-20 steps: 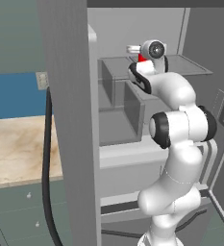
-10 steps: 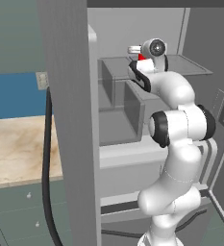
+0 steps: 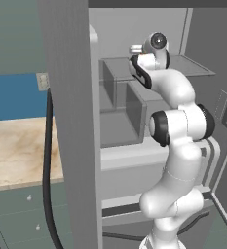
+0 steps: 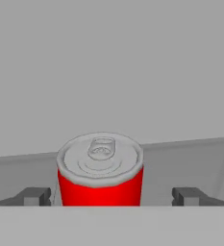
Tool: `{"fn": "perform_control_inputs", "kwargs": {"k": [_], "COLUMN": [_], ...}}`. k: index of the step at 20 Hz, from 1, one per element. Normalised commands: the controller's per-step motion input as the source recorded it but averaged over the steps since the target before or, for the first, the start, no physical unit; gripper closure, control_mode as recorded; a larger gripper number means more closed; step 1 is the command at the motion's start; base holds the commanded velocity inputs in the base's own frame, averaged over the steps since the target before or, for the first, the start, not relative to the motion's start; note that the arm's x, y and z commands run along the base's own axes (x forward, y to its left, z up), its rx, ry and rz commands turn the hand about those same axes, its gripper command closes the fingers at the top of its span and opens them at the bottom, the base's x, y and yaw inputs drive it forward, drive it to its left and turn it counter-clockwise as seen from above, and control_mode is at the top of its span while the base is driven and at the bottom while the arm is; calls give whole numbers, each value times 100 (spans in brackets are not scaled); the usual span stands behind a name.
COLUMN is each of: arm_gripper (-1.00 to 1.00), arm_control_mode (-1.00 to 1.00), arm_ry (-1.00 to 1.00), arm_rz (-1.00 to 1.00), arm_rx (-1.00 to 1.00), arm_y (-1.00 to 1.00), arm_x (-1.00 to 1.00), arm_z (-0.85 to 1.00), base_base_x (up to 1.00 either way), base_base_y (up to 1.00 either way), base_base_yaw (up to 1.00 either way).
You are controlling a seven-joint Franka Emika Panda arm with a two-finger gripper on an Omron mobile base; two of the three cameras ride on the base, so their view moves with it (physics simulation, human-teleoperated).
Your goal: Open the fridge, grab two sodas, and place both sodas inside the bowl with ice on the dining counter.
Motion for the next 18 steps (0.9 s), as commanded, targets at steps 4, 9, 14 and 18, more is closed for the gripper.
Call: {"fn": "perform_control_inputs", "kwargs": {"k": [4, 9, 14, 18], "arm_gripper": [-100, 100, 100, 100], "arm_control_mode": [-100, -100, -100, -100], "arm_ry": [4, 4, 4, 1], "arm_rz": [0, 0, 0, 0], "arm_rx": [0, 0, 0, 0], "arm_y": [0, 0, 0, 0], "arm_x": [3, 5, 2, 0], "arm_z": [-10, -17, -16, -10], "base_base_x": [0, 0, 0, 0], "base_base_y": [0, 0, 0, 0], "base_base_yaw": [0, 0, 0, 0]}}
